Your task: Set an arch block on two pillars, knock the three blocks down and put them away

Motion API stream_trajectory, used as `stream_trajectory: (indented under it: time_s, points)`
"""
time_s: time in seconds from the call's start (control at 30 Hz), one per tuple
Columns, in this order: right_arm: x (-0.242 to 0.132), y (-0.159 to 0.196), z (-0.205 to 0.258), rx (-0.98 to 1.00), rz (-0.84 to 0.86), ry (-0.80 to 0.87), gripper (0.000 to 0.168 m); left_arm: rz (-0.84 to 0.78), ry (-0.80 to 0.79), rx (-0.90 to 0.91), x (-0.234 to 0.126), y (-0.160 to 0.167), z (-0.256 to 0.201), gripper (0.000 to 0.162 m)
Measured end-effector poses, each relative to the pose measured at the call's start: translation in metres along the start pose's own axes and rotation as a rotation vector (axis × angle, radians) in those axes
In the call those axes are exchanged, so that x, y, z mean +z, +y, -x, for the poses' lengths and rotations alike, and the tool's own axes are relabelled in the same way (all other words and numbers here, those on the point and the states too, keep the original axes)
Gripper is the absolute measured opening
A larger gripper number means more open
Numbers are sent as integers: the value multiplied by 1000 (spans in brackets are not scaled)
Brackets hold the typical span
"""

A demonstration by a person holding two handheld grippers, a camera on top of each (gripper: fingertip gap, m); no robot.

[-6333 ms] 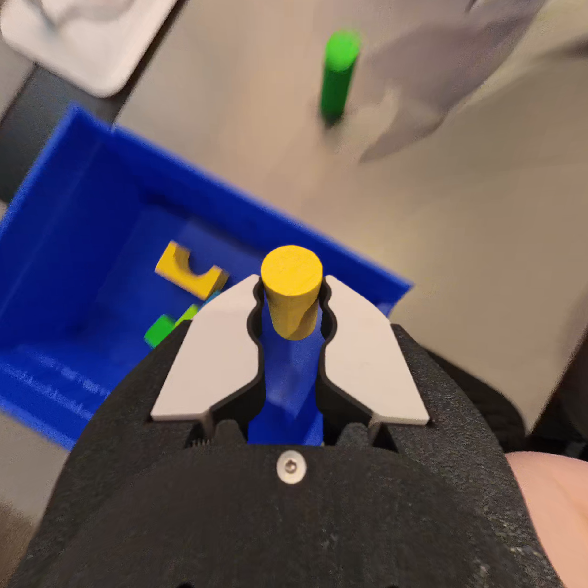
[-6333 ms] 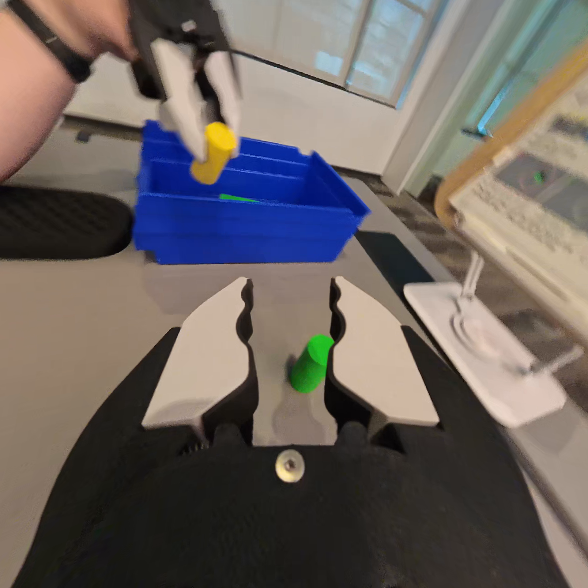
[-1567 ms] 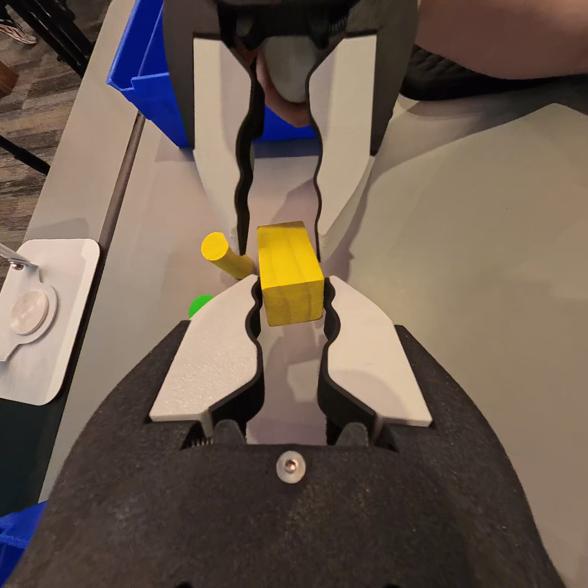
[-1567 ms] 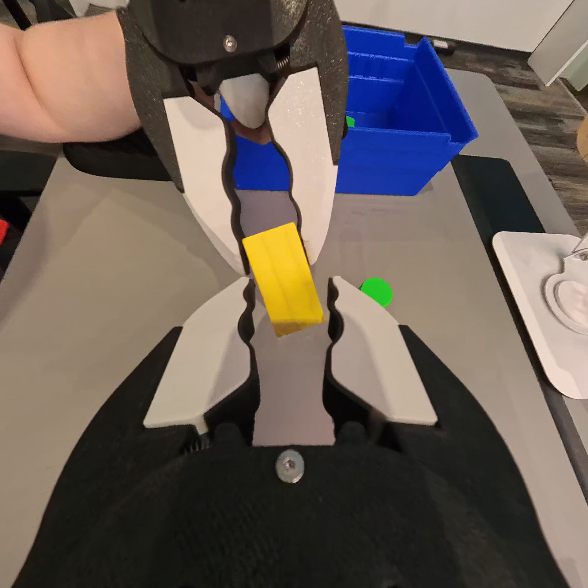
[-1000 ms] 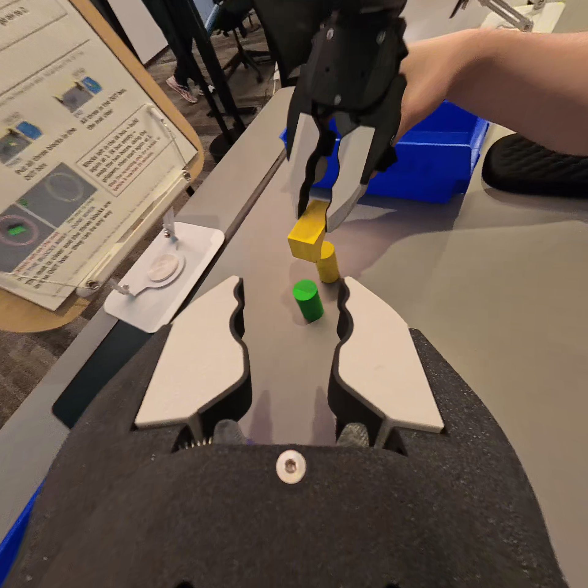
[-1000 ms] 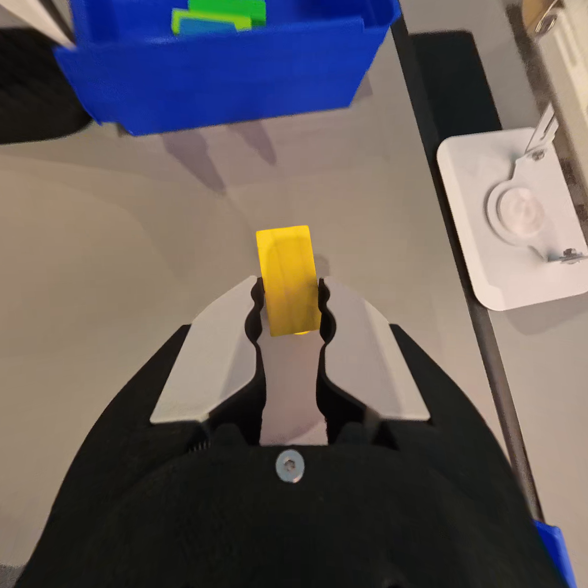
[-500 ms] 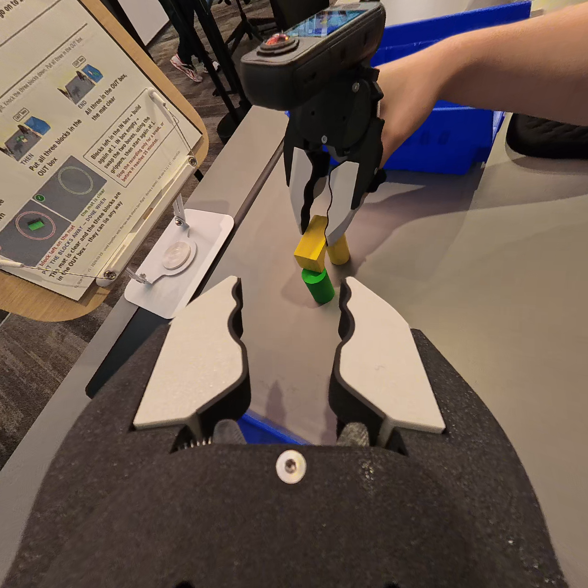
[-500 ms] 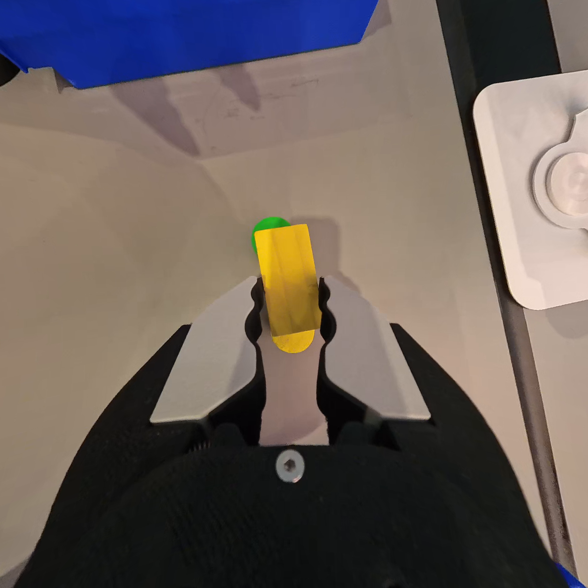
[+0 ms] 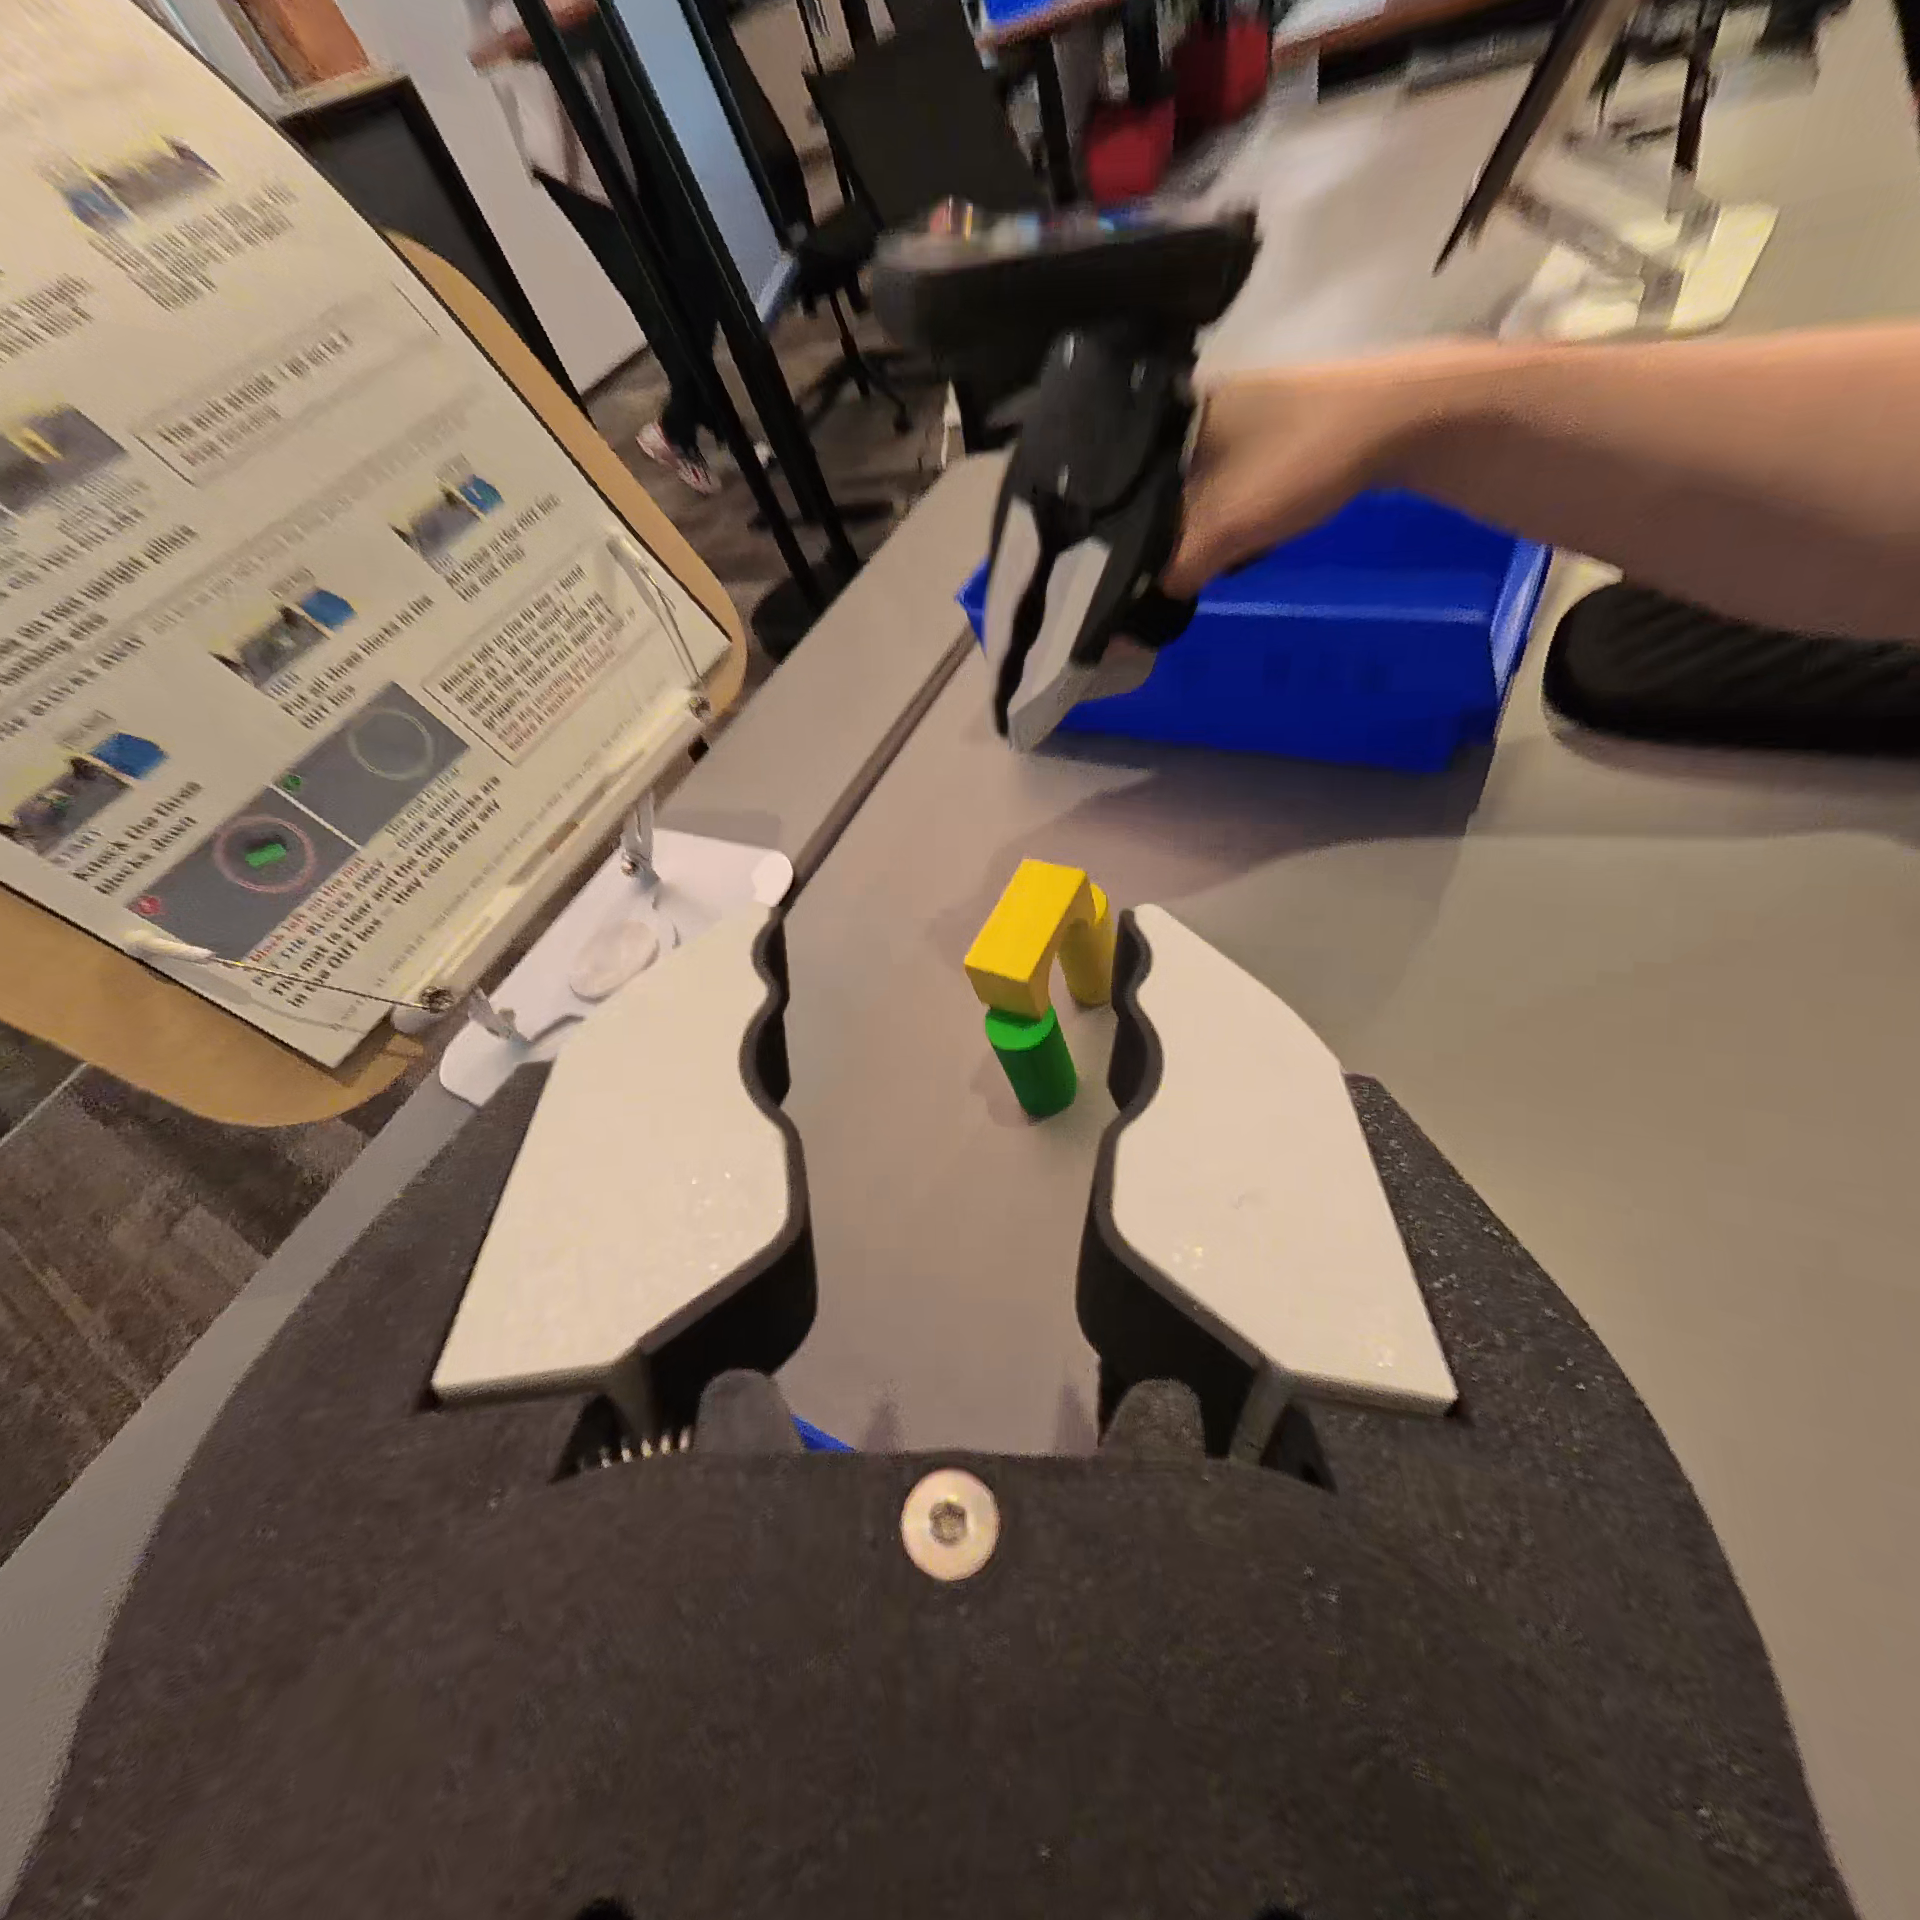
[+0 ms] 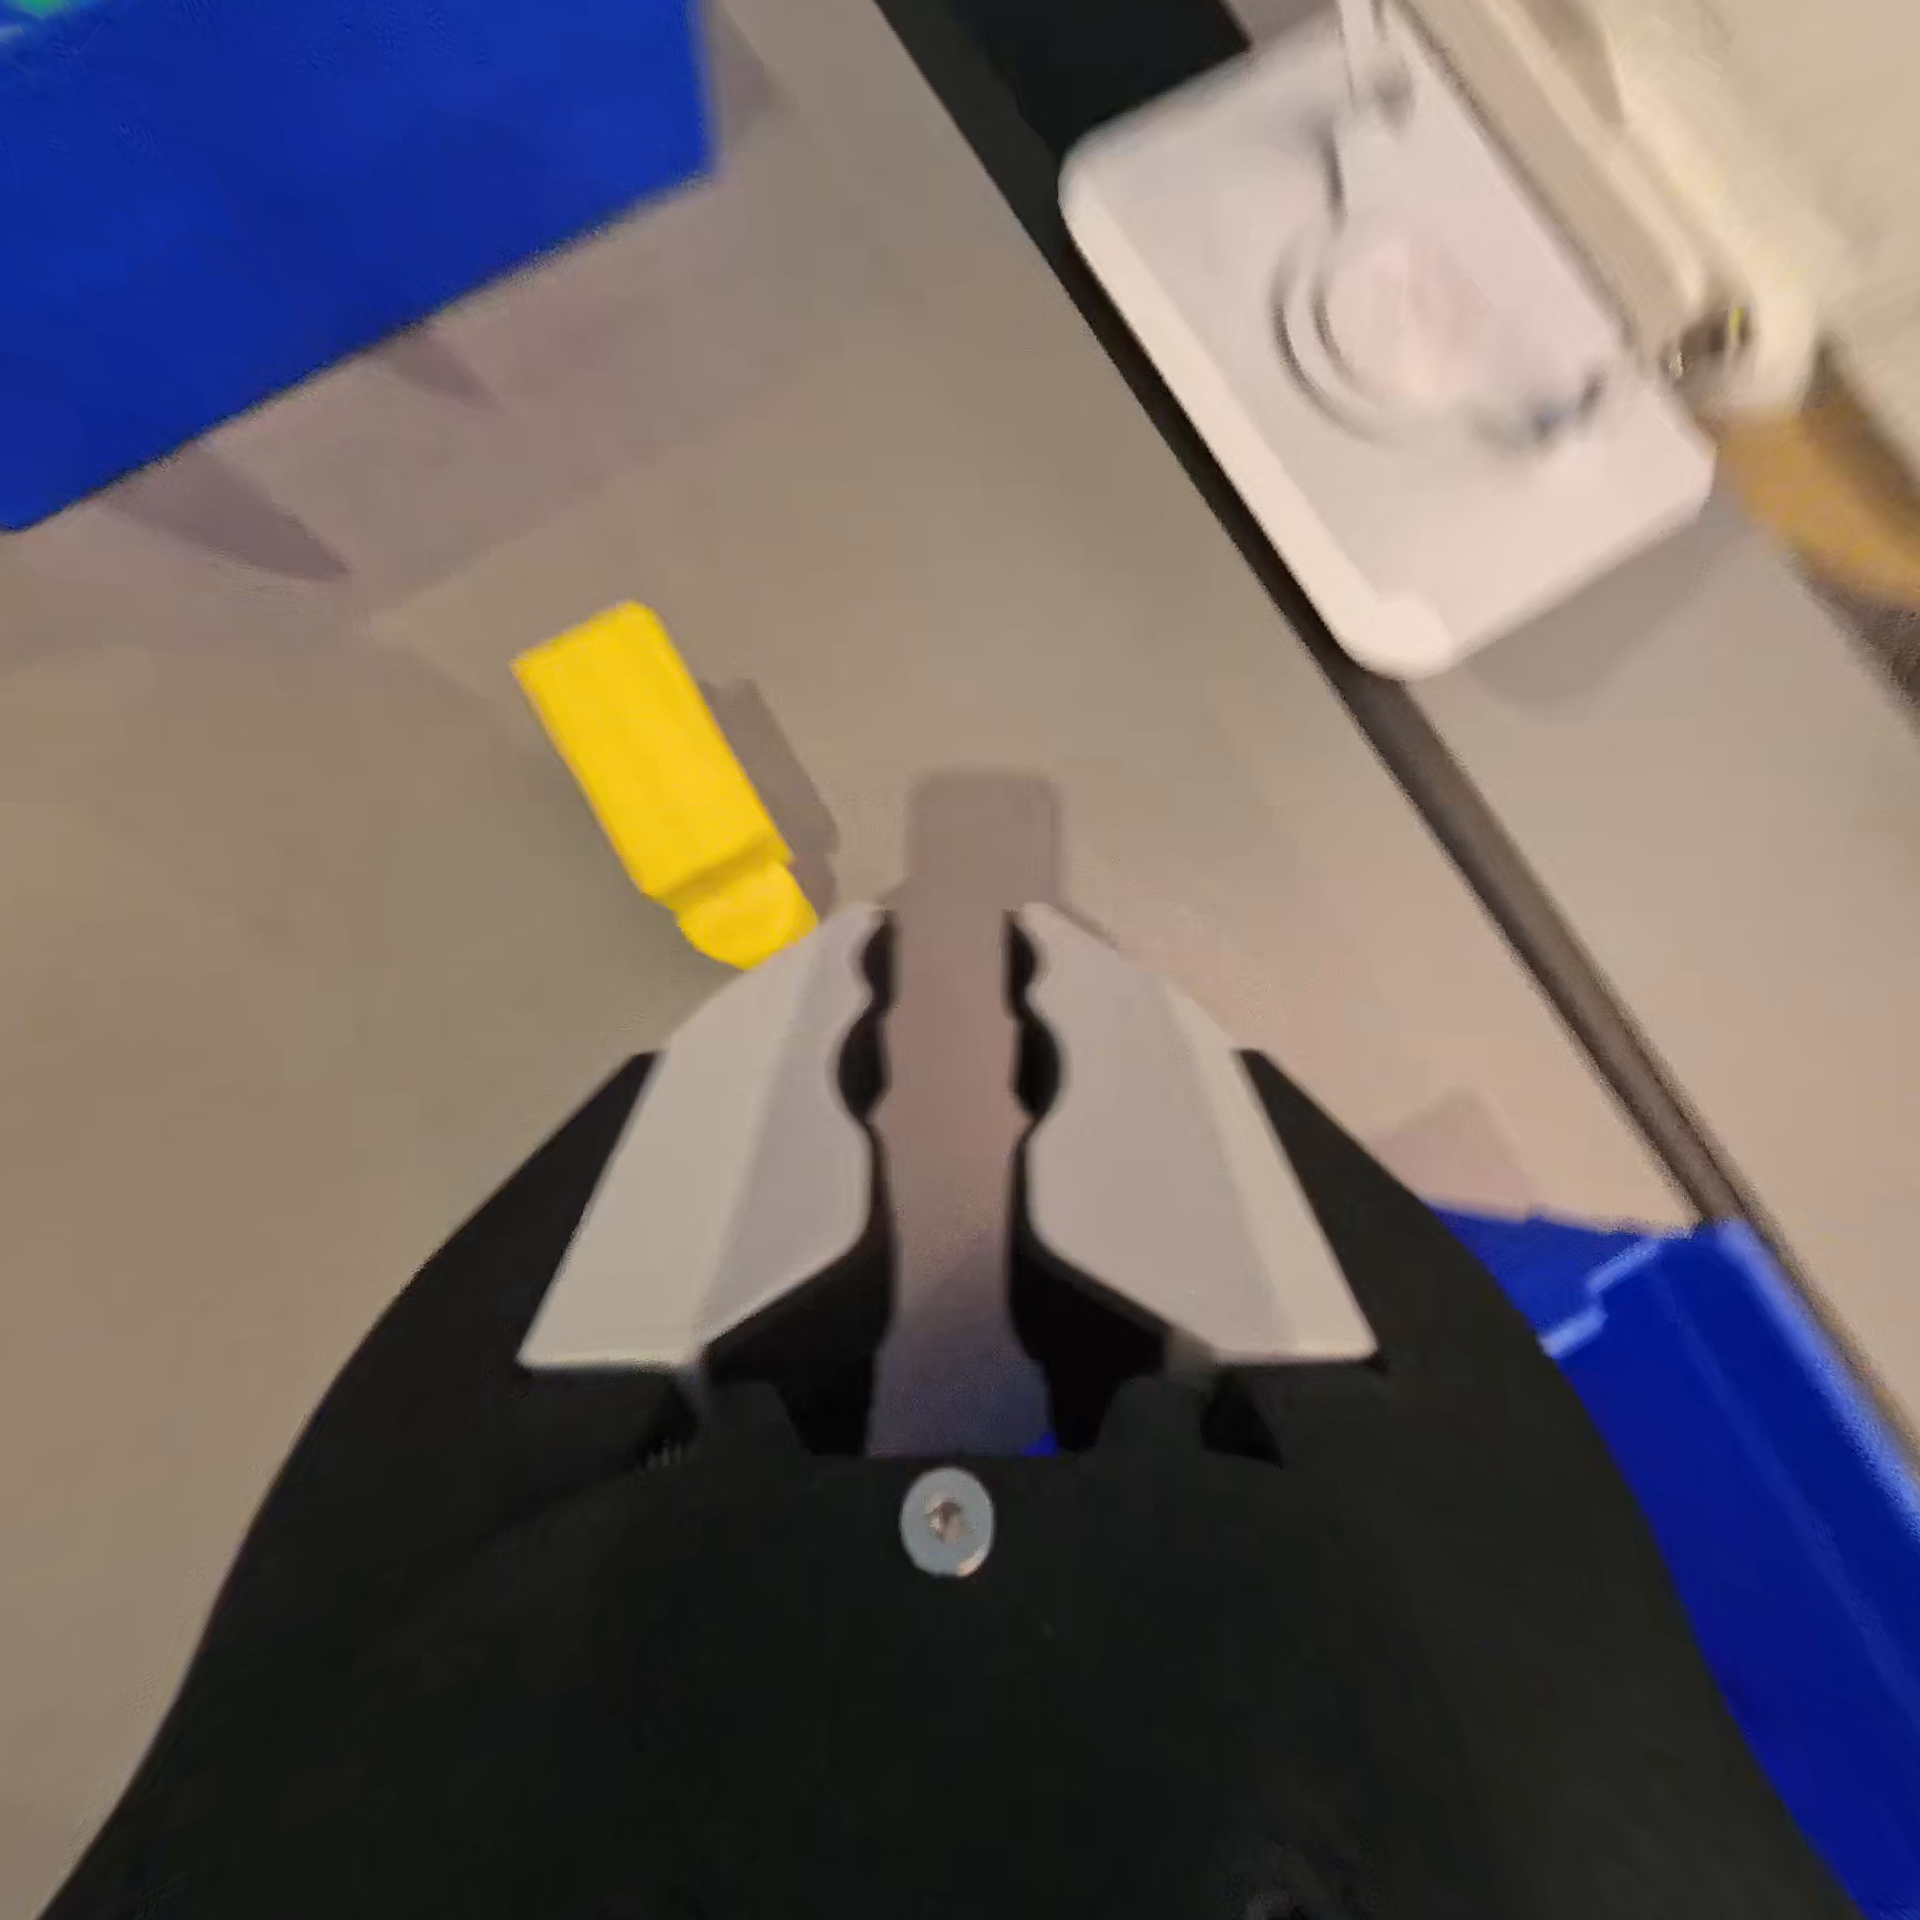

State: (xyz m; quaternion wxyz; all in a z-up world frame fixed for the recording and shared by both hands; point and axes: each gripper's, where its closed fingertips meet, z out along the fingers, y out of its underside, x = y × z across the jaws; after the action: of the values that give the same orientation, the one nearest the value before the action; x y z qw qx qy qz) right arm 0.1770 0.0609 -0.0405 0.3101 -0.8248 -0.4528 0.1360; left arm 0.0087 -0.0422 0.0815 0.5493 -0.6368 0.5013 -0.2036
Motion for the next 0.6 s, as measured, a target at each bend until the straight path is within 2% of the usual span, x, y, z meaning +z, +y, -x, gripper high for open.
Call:
stream_trajectory:
  time_s: [0.03,0.1,0.27,0.3,0.37,0.43,0.6]
  points:
    - [6,12,-10,87,55,21,1,-28,-13,-11,-5,-5,3,58]
    - [22,33,-14,210,153,16,1,-62,-46,-35,-13,-9,11,55]
    - [54,71,-13,307,328,56,1,-126,-81,-115,-25,-12,25,46]
    - [58,74,-12,327,340,54,1,-138,-90,-120,-27,-13,26,35]
    - [64,79,-11,360,352,44,1,-183,-161,-131,-35,-17,37,0]
    - [67,81,-9,391,349,19,1,-241,-187,-150,-43,-22,42,0]
    - [70,77,-2,407,330,-23,1,-238,-161,-205,-46,-21,44,0]
